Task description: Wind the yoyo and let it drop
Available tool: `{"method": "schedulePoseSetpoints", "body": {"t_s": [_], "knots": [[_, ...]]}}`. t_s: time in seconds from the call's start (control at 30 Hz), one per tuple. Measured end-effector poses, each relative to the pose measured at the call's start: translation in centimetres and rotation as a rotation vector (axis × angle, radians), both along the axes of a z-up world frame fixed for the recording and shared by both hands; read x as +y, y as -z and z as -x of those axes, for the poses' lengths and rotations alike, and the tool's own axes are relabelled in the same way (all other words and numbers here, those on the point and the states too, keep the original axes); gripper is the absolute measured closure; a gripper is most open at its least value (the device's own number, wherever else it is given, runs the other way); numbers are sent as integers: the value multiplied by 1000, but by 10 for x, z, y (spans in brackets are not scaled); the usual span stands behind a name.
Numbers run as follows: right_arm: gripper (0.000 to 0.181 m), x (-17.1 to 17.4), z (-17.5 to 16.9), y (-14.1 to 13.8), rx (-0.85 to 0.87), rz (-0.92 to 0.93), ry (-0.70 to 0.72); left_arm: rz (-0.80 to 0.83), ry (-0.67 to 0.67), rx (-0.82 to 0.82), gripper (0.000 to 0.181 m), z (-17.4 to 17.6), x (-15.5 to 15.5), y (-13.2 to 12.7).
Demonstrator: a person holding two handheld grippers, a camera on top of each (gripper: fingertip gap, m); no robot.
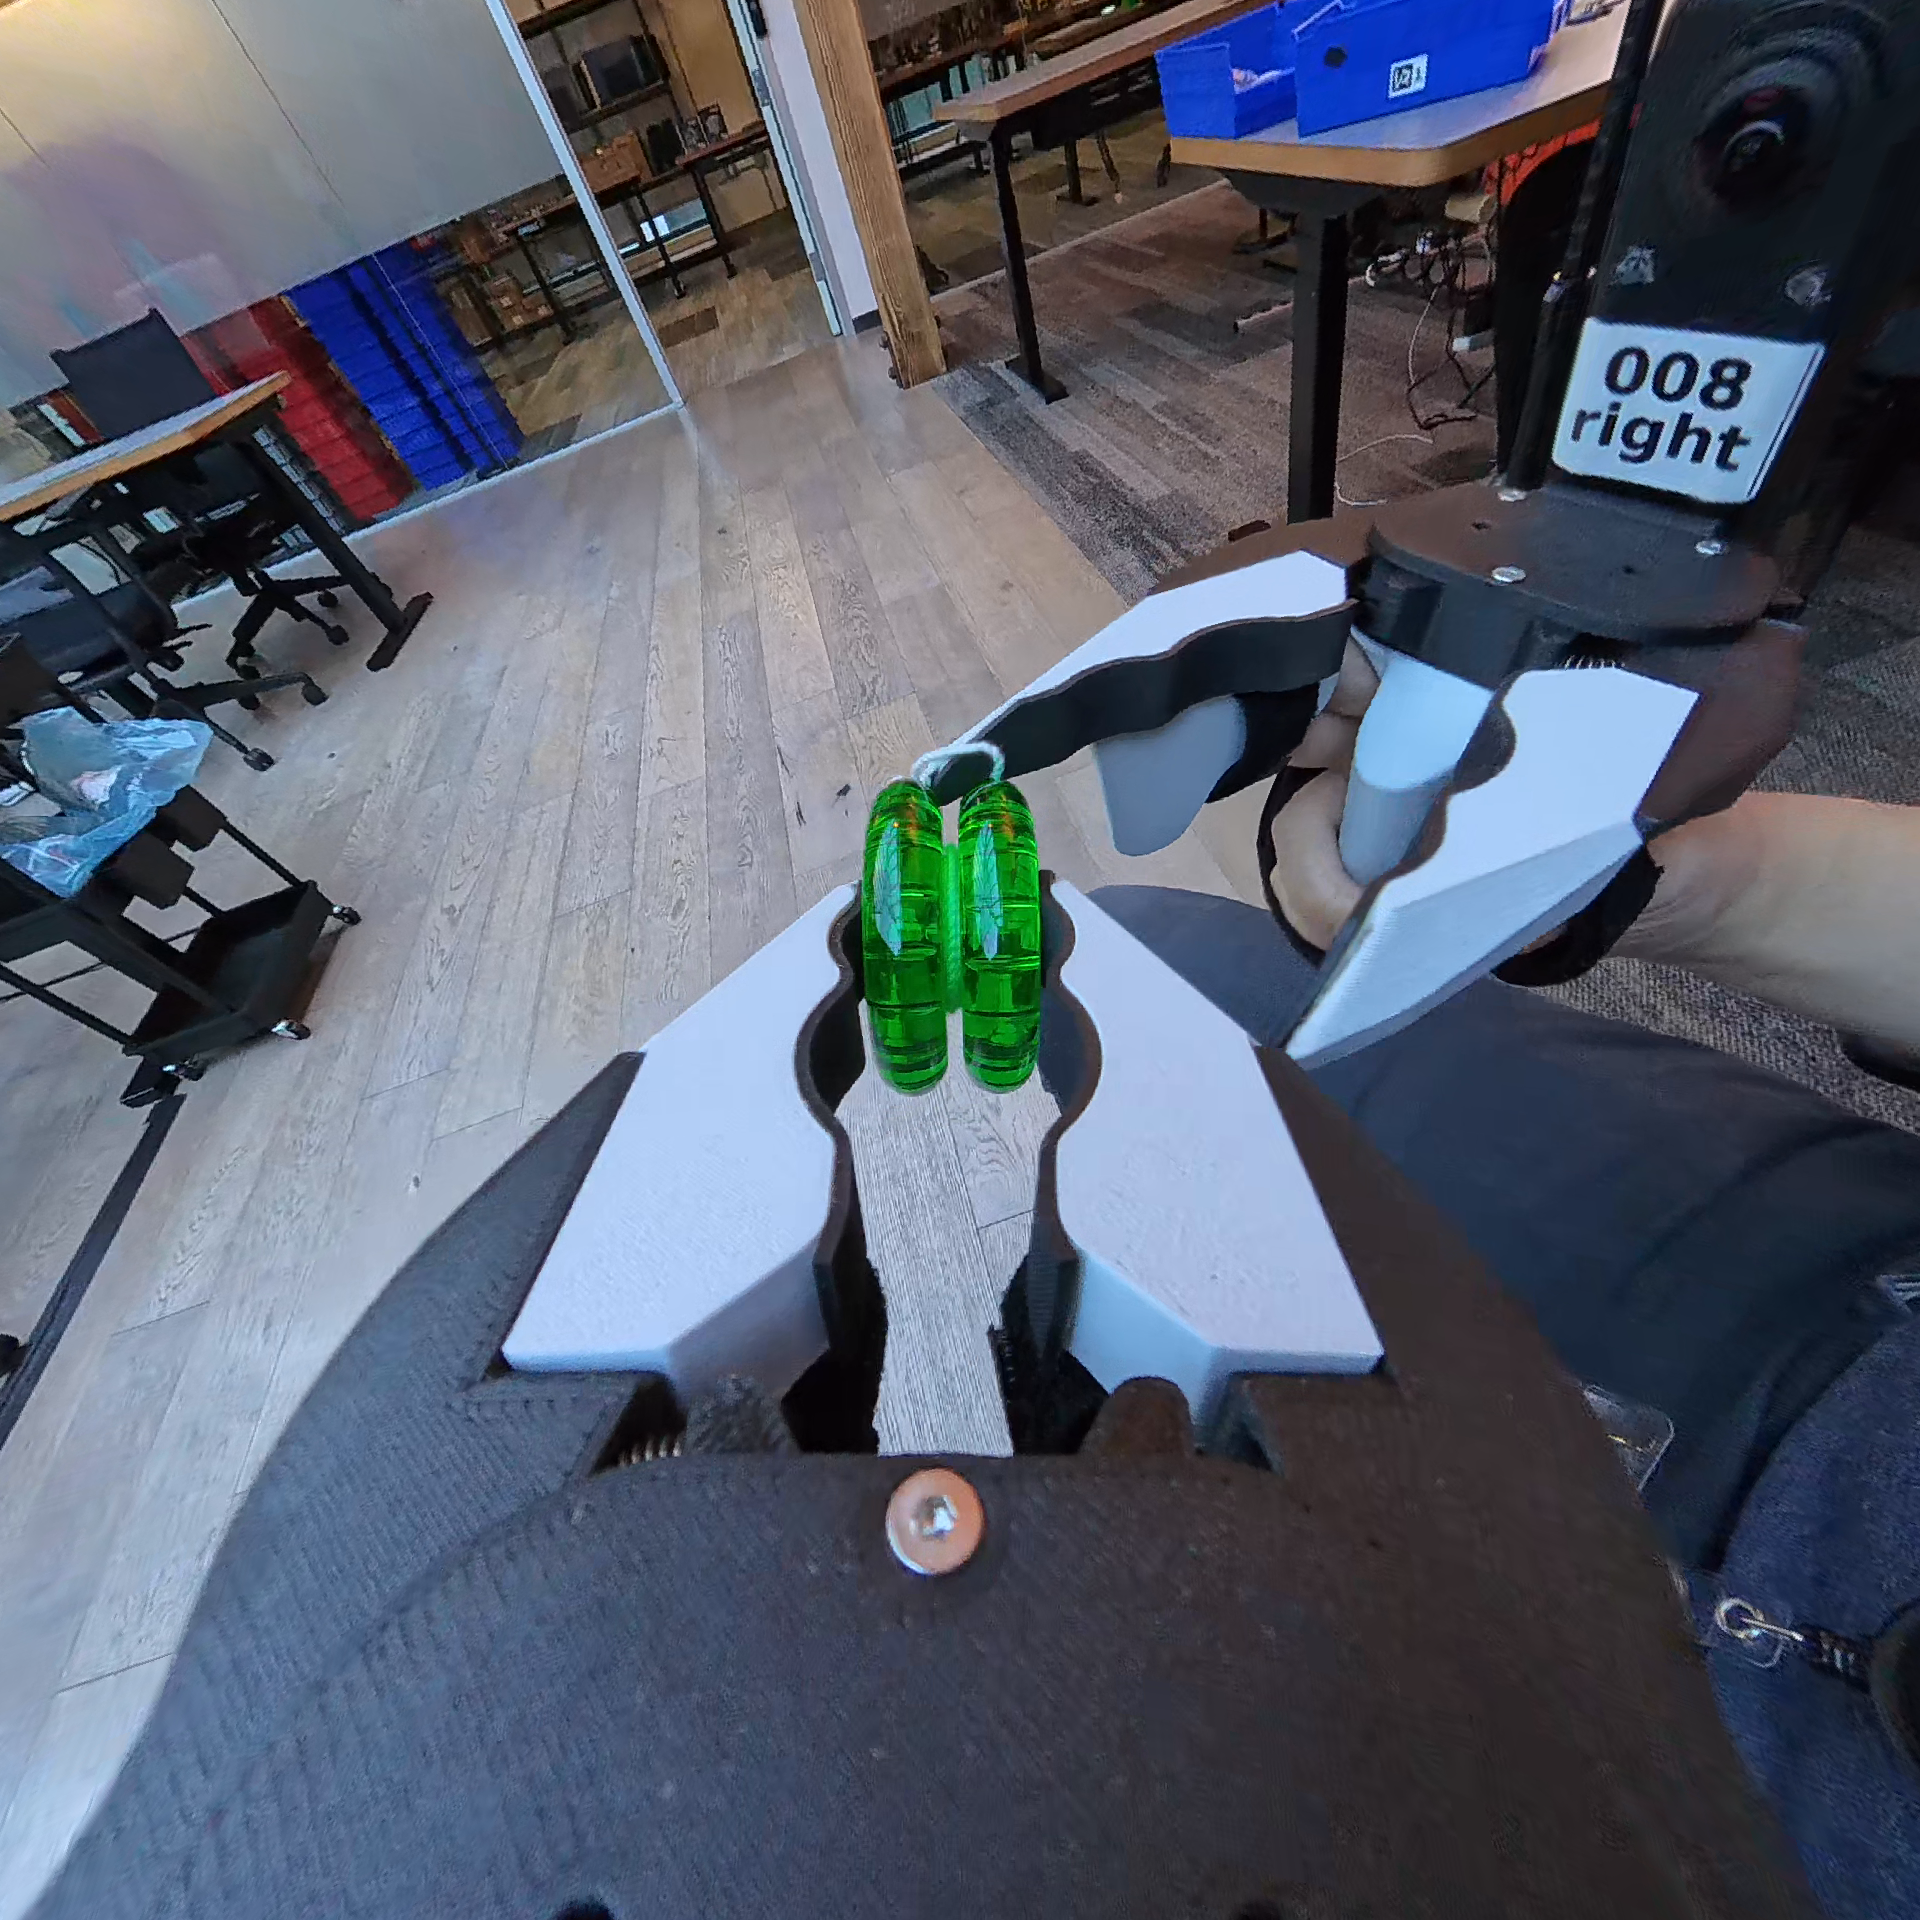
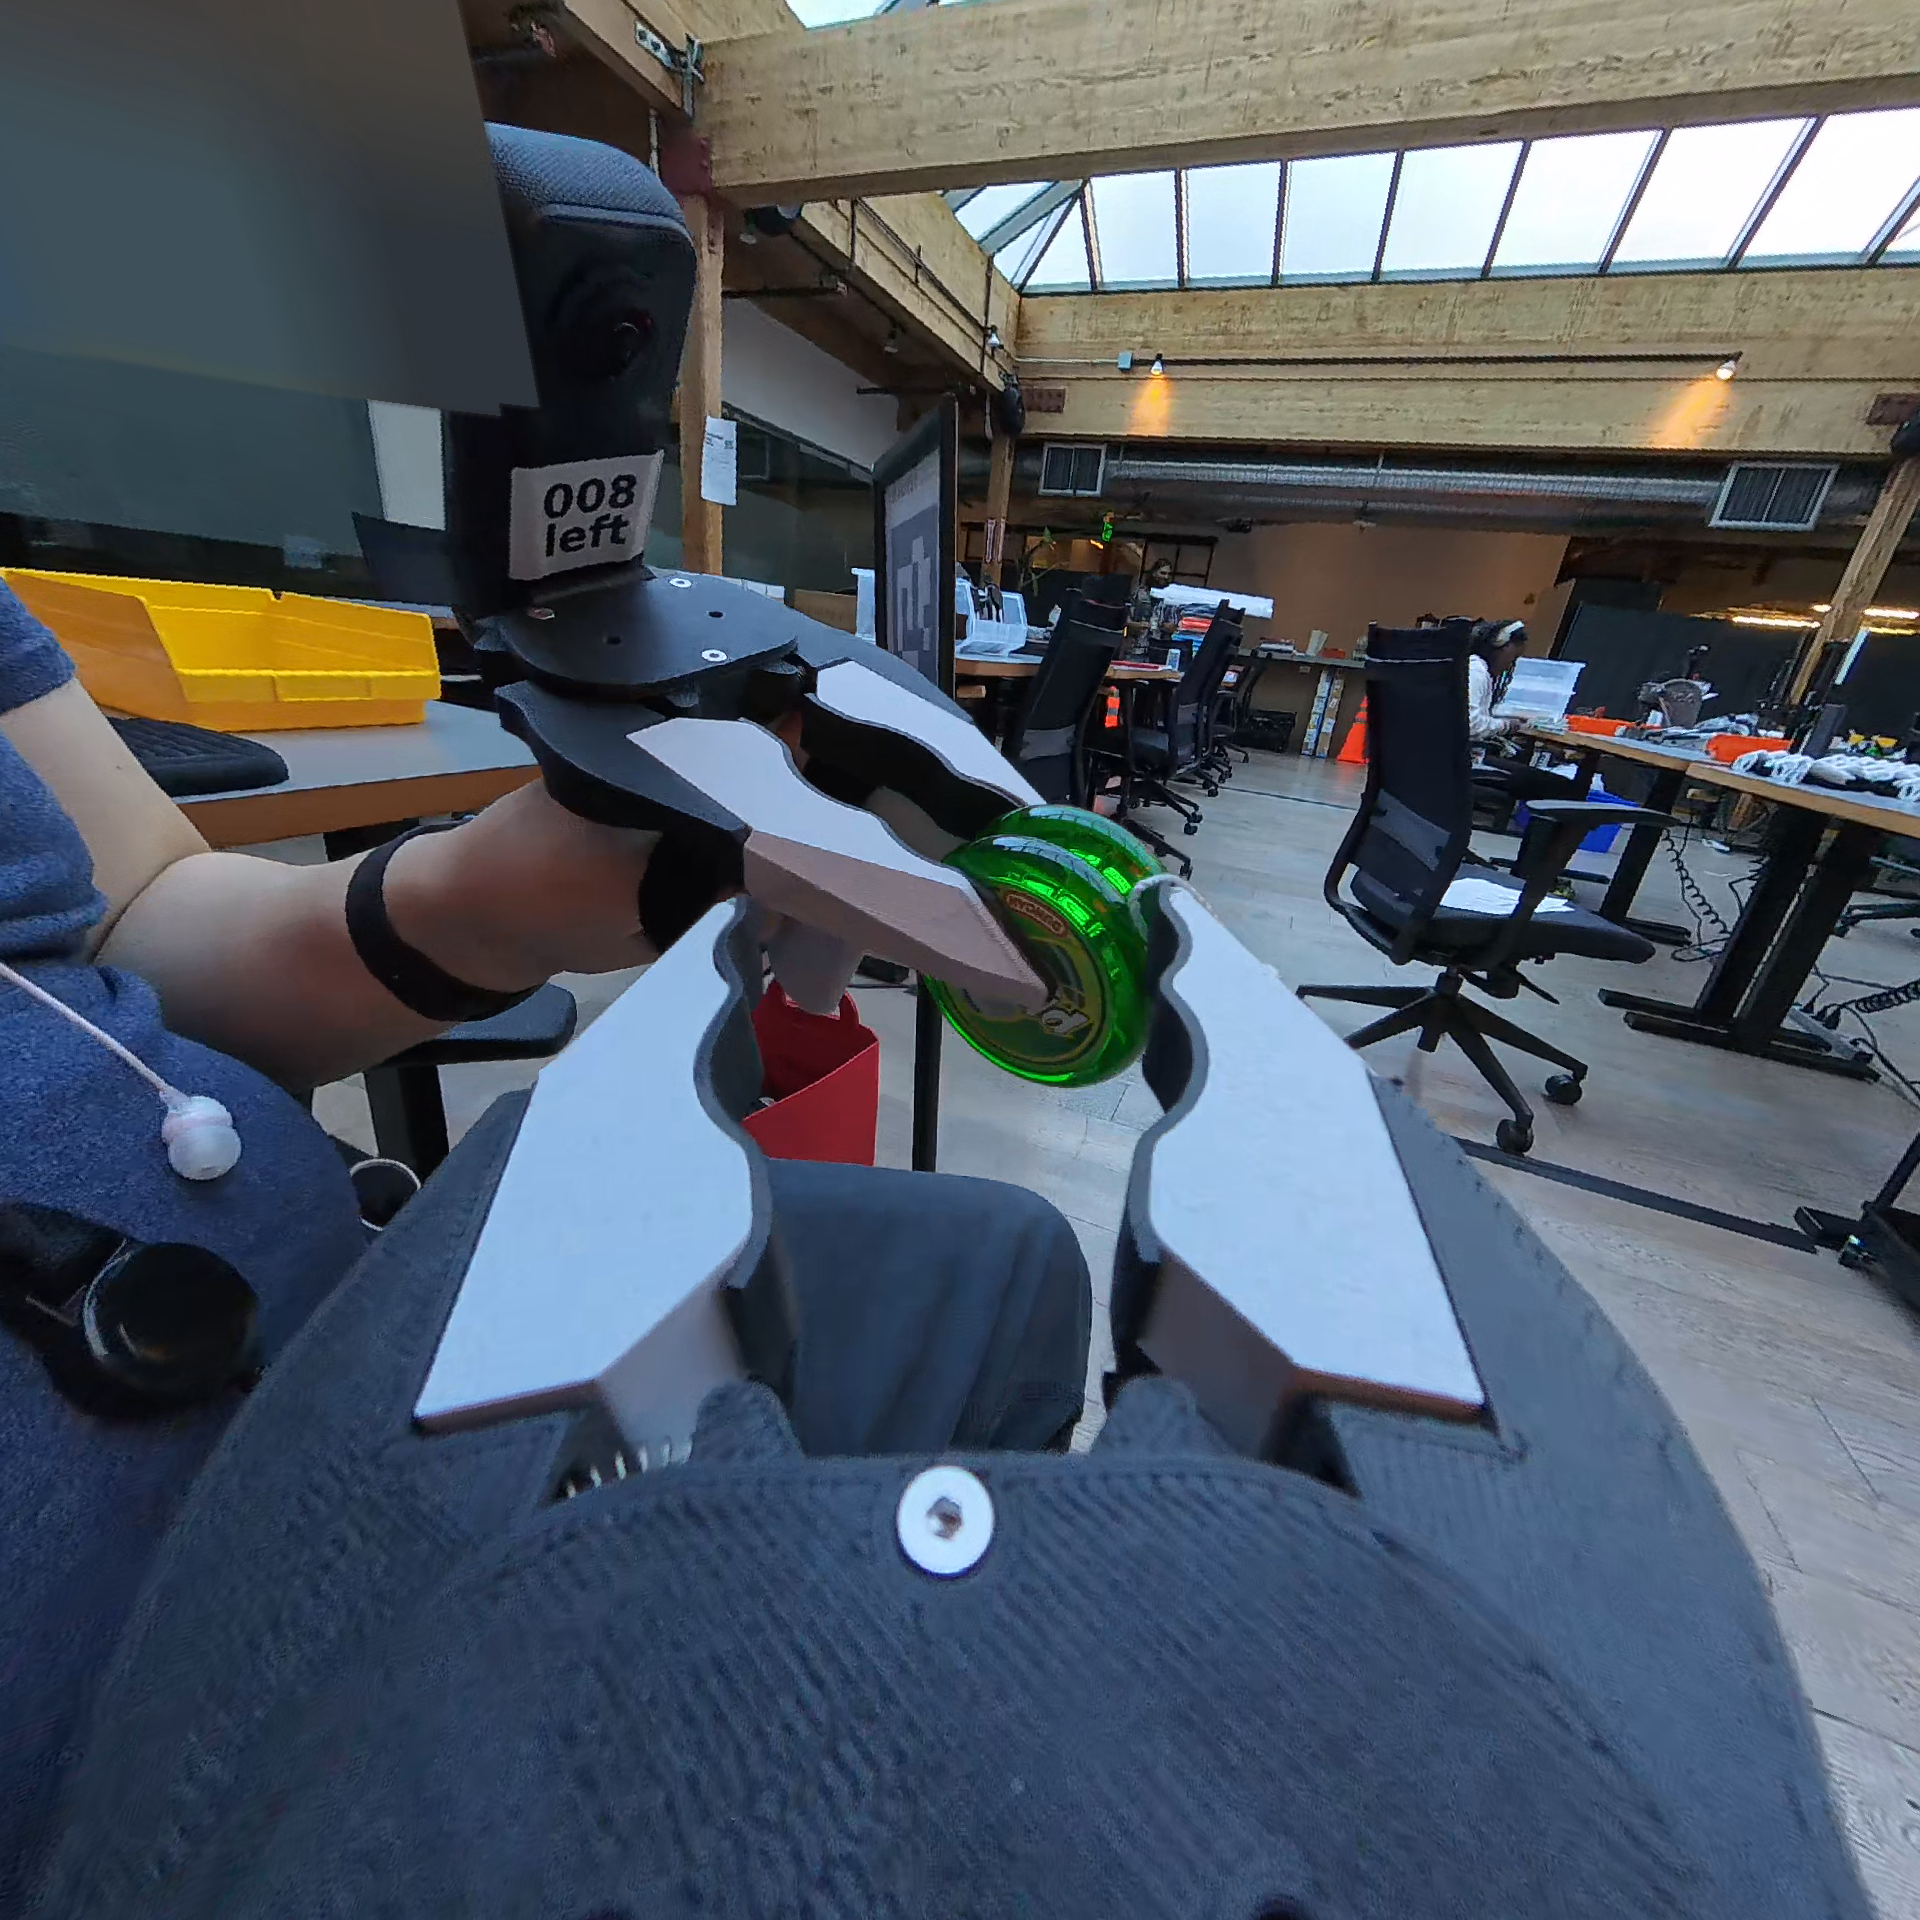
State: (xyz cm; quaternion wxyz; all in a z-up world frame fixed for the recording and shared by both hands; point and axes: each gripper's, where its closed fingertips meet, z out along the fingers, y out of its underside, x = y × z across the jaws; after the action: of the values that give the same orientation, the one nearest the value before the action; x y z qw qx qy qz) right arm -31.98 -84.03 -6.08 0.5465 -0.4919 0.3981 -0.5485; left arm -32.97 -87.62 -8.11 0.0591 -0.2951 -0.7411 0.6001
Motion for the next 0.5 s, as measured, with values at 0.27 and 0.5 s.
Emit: {"method": "schedulePoseSetpoints", "body": {"t_s": [0.27,0.5], "knots": [[142,-2,12,-13,-152,-294,-195,-8,5,-76,153,5,2,5],[160,-11,12,-11,-169,-350,-168,-2,0,-105,153,10,2,9]]}}
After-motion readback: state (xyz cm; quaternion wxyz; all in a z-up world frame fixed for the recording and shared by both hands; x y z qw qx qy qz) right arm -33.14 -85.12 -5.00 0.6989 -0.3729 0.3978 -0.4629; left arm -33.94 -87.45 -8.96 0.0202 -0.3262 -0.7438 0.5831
